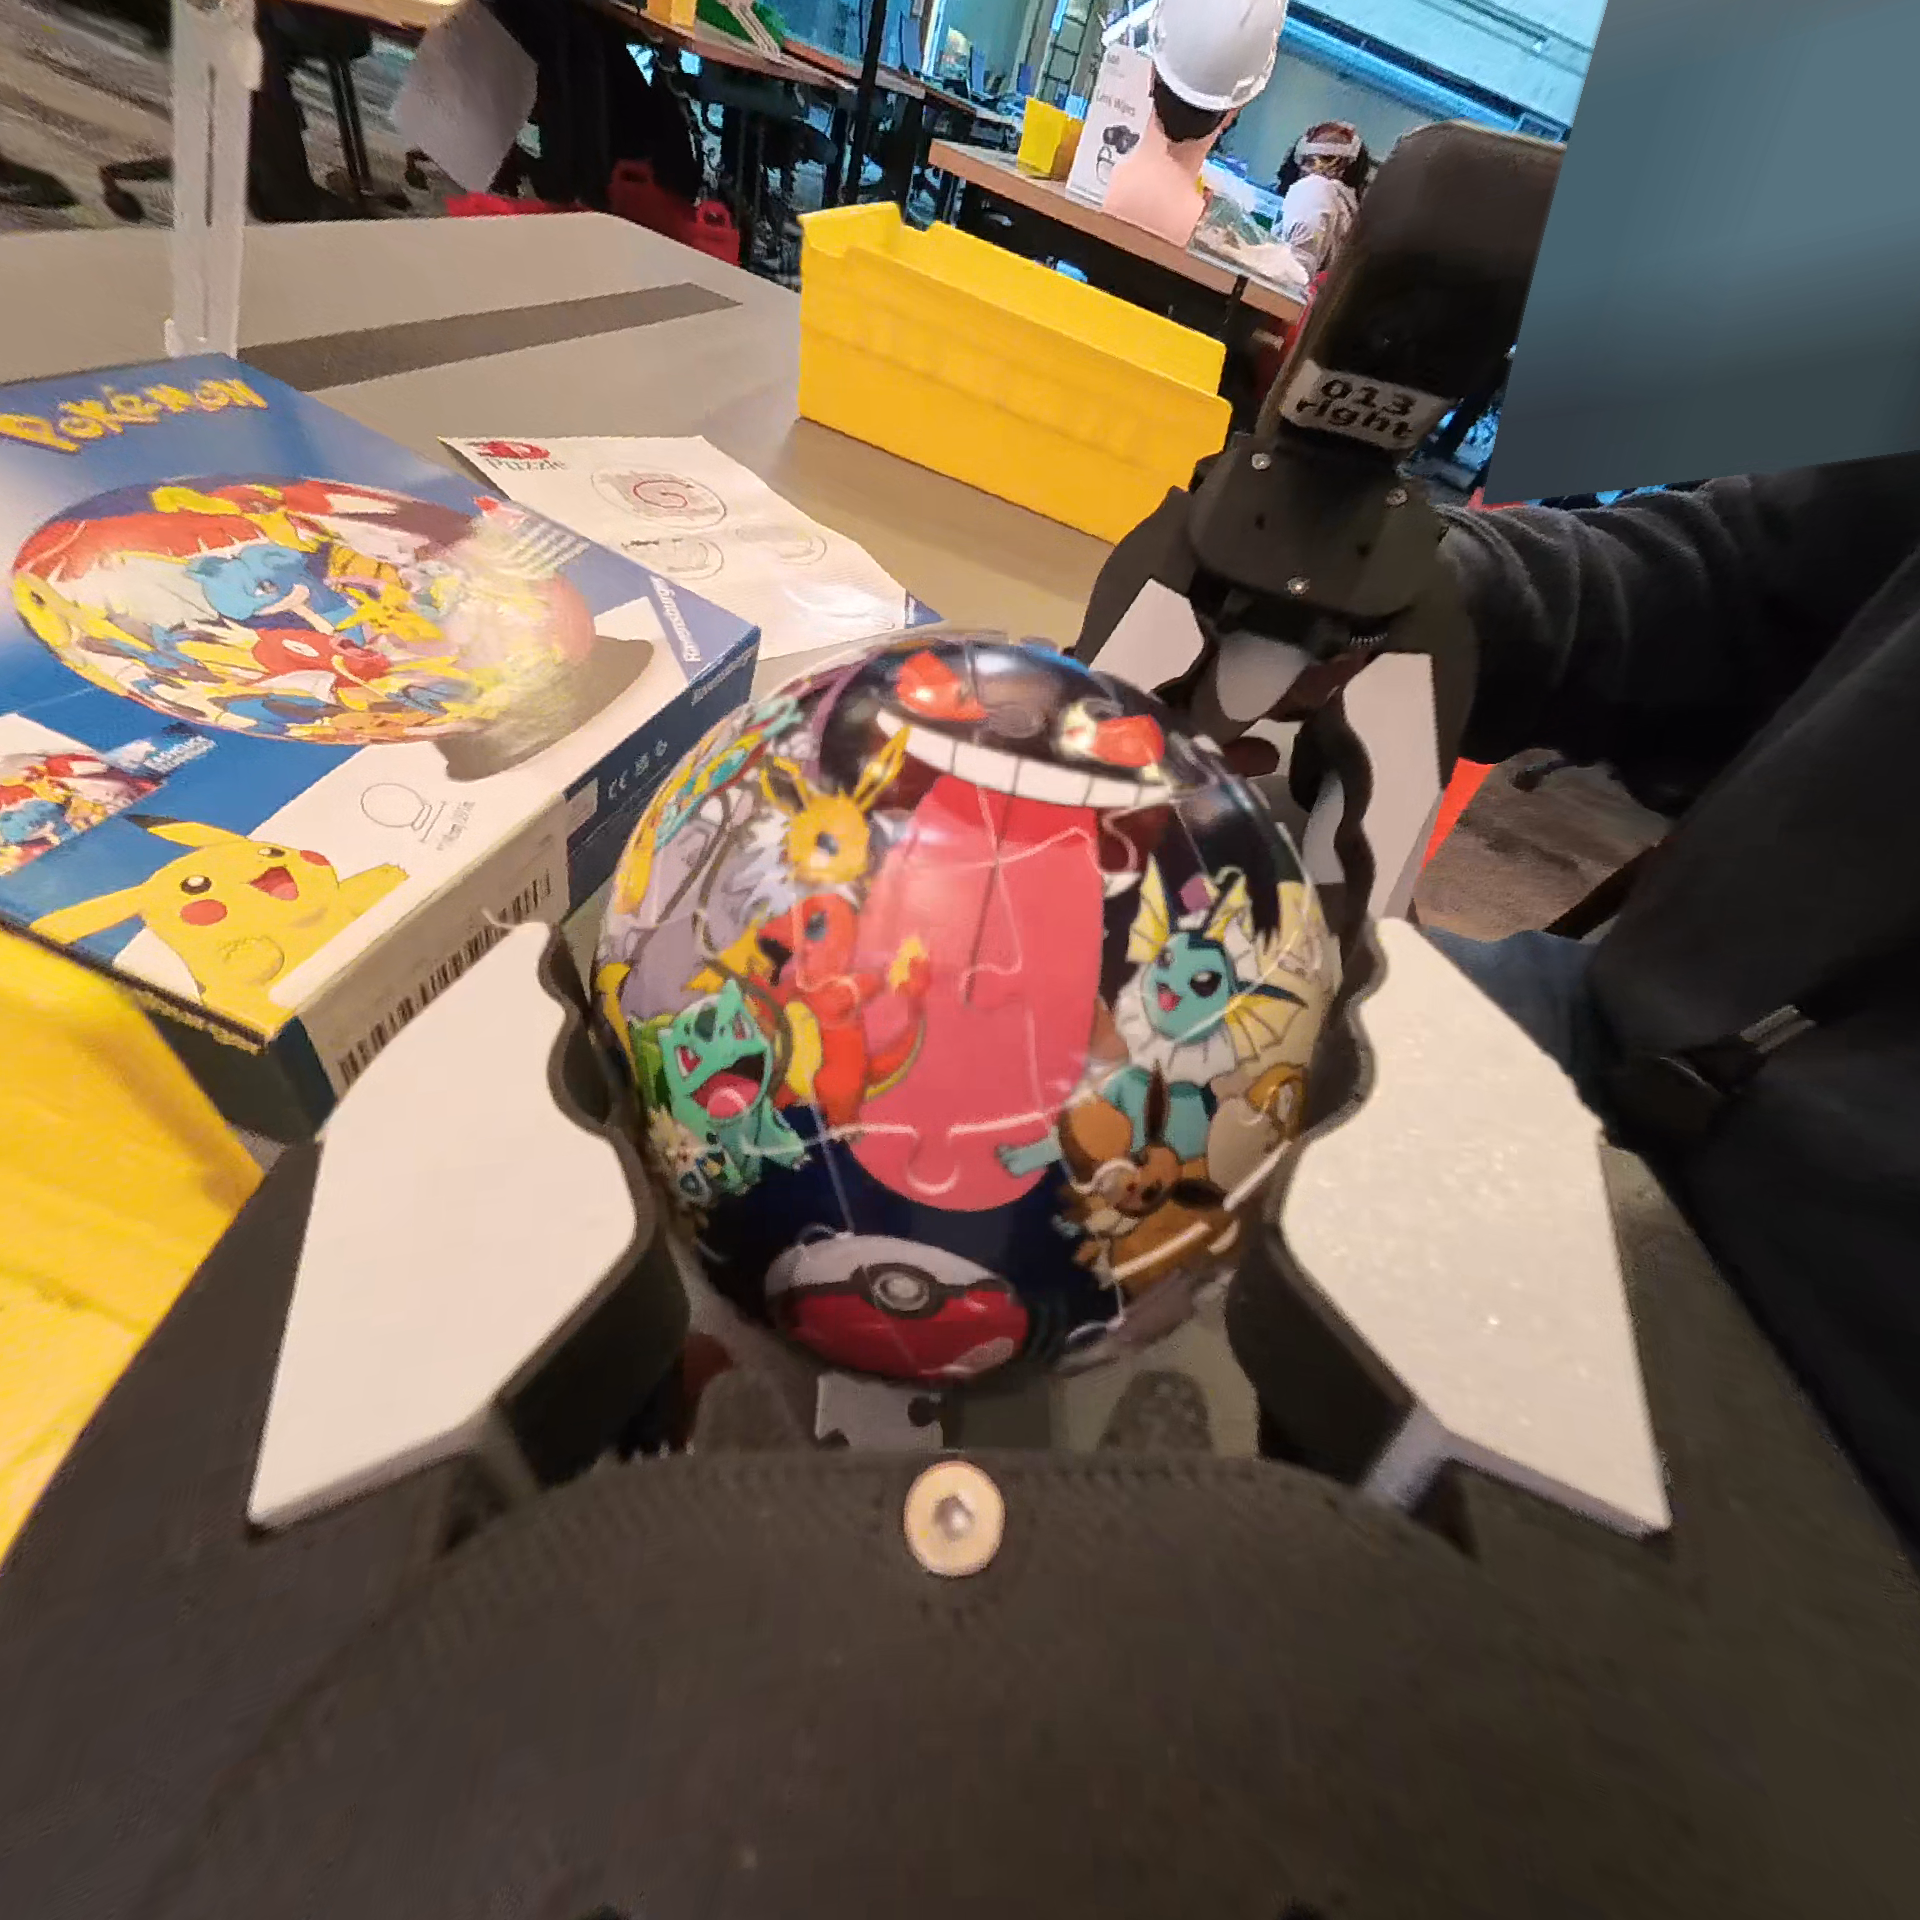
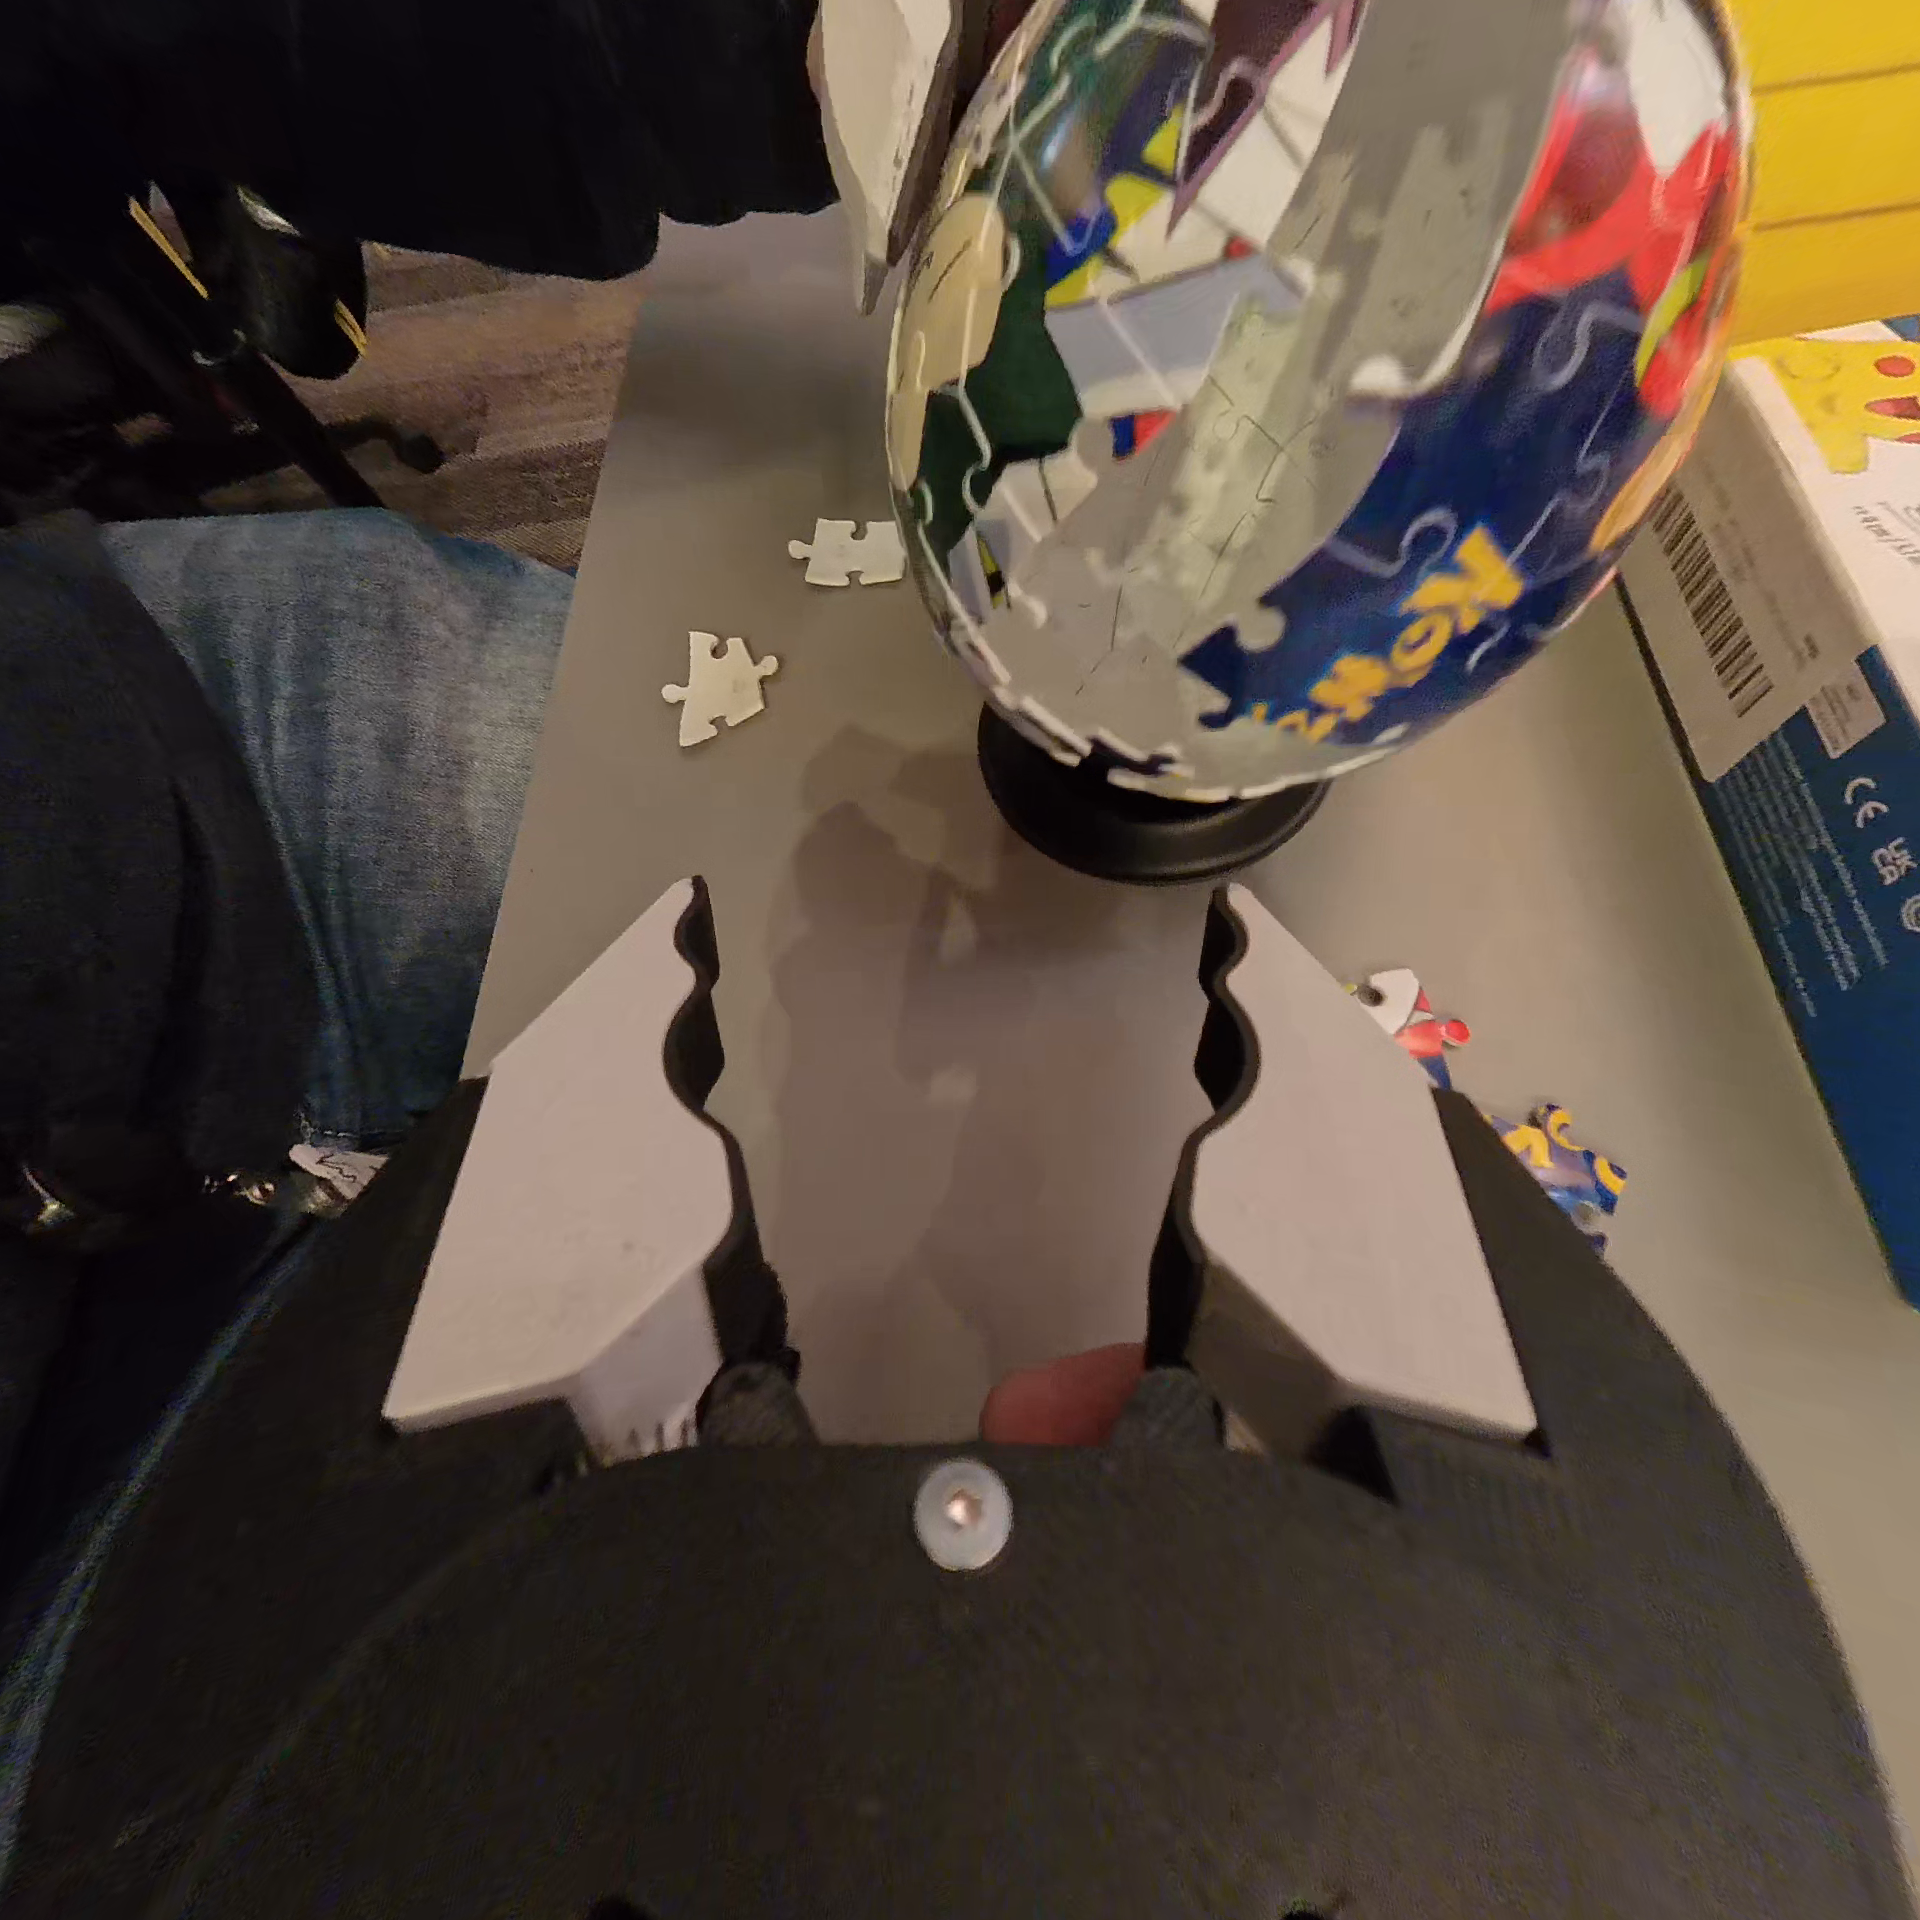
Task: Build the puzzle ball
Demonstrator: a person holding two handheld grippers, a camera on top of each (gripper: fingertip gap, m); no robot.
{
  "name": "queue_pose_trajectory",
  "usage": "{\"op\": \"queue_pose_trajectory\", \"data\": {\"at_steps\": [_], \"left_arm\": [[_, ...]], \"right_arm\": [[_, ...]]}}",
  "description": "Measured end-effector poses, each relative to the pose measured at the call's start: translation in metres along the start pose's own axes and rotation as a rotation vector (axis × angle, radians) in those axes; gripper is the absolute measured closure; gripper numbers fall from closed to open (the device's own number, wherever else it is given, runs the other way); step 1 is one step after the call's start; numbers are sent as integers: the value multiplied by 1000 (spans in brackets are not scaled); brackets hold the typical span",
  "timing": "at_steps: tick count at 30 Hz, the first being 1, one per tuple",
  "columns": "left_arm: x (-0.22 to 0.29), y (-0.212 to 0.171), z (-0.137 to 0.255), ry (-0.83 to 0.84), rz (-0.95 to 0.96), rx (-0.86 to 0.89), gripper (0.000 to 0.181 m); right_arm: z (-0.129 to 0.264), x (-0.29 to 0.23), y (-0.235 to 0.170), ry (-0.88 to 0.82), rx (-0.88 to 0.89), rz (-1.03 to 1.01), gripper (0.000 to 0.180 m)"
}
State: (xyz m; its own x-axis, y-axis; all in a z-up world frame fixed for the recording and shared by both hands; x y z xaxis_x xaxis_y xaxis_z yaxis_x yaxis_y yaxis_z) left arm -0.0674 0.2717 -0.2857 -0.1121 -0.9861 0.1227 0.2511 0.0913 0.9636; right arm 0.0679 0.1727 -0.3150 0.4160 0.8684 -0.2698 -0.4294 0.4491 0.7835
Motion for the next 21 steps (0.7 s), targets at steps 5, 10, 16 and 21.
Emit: {"op": "queue_pose_trajectory", "data": {"at_steps": [5,10,16,21], "left_arm": [[-2,-5,9,-20,0,21,48],[0,-6,13,-21,-68,-30,46],[12,8,14,64,-255,-139,43],[27,18,-1,131,-567,-356,35]], "right_arm": [[2,3,1,-14,12,13,90],[2,7,1,-8,31,21,94],[0,10,1,-5,35,26,97],[-2,8,0,6,31,29,97]]}}
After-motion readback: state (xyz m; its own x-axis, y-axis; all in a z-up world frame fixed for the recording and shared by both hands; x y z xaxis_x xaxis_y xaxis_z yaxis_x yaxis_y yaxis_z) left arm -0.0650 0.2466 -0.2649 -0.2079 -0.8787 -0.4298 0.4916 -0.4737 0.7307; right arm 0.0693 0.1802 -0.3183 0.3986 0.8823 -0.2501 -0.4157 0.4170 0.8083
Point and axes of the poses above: each gripper's, where its closed fingertips meet, z back along the fingers, y out of its top, x = y × z across the jaws, the point moved 6 cm from there along z, back along the fingers, and after that the axes turned 10 degrees about -z, right-handed, at the moved point
